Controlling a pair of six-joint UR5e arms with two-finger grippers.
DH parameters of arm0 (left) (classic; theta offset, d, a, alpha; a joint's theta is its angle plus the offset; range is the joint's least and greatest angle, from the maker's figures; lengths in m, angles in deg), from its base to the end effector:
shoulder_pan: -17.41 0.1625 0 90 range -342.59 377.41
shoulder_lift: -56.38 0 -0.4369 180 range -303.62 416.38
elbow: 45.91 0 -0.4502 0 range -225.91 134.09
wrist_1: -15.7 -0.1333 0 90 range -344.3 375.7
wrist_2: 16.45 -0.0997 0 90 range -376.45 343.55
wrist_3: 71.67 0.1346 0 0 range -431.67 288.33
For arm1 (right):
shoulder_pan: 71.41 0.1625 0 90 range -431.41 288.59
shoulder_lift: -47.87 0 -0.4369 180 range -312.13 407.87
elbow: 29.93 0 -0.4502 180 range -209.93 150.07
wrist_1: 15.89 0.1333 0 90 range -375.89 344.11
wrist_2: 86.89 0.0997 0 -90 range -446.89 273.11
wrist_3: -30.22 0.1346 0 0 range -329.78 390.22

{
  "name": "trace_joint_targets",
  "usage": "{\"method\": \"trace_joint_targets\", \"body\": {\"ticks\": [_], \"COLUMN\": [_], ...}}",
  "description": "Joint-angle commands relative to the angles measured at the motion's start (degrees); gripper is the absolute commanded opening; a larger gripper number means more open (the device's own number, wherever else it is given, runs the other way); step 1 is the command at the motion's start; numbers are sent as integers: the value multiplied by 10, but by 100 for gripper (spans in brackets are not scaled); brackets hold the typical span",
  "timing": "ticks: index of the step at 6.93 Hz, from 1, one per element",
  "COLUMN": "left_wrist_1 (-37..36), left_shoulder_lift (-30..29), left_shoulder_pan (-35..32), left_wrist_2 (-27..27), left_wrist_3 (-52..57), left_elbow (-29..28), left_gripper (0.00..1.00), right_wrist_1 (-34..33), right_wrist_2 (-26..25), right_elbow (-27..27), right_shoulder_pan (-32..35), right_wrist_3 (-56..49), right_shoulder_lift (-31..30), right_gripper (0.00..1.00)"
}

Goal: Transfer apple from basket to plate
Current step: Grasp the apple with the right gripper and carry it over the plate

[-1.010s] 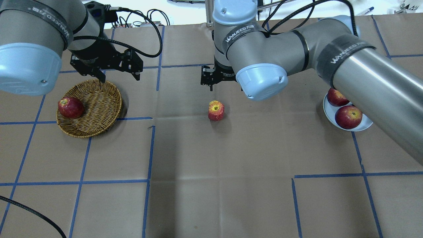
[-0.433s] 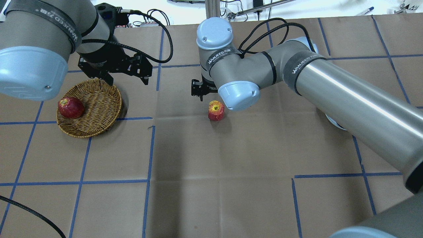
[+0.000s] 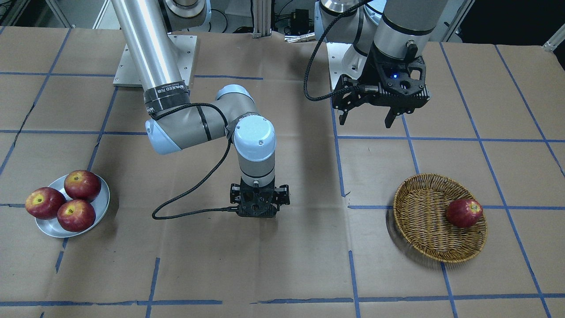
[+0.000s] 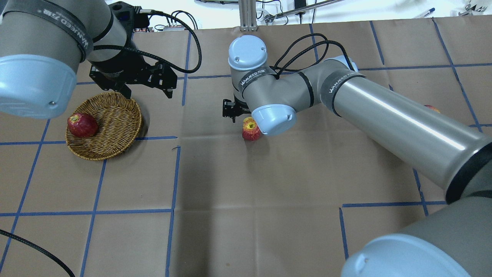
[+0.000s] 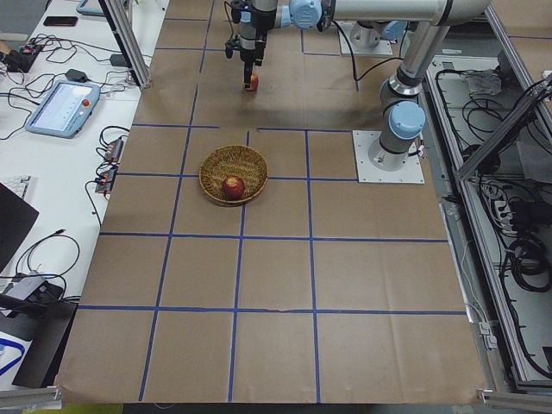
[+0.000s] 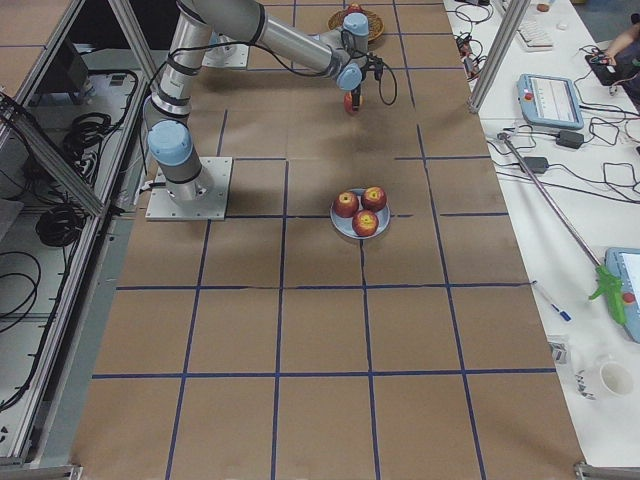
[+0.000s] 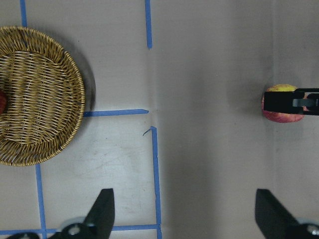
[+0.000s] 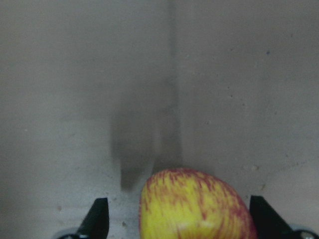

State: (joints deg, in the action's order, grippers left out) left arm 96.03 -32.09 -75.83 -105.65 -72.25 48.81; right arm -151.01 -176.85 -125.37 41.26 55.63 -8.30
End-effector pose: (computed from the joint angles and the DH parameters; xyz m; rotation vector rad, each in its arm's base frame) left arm -0.1662 -0.5436 0.4517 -0.0736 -3.1181 0.1757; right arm 0.3947 -0.5988 0.1167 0.0740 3.0951 -0.1440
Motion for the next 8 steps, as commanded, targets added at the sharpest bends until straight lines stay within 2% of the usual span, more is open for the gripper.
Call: {"method": "trace_joint_targets", "body": {"ticks": [1,2,4,6,8], "left_wrist_1": [-1,-9,-10,-5,0], "left_shoulder_lift": [8,13,18,19,22], "left_shoulder_pan": [0,0,0,0,0], "left_wrist_2": [3,3,3,0,-6], "left_wrist_3": [2,2,3,-4,-4], "left_elbow": [1,6,7,10,3], "left_gripper": [99,99,99,99,99], "right_wrist_1": [-19,-15,5,55,133], "right_wrist_2": [0,0,0,0,0], "right_elbow": [-10,-9,-6,-10,-13], "right_shoulder_pan": [-1,-2,-5,-22,-104], "right_wrist_3": [-2,-3,-3,-6,-95], "right_shoulder_lift": [9,1,-29,-81,-141], "right_gripper": [83,68,54,50,49]}}
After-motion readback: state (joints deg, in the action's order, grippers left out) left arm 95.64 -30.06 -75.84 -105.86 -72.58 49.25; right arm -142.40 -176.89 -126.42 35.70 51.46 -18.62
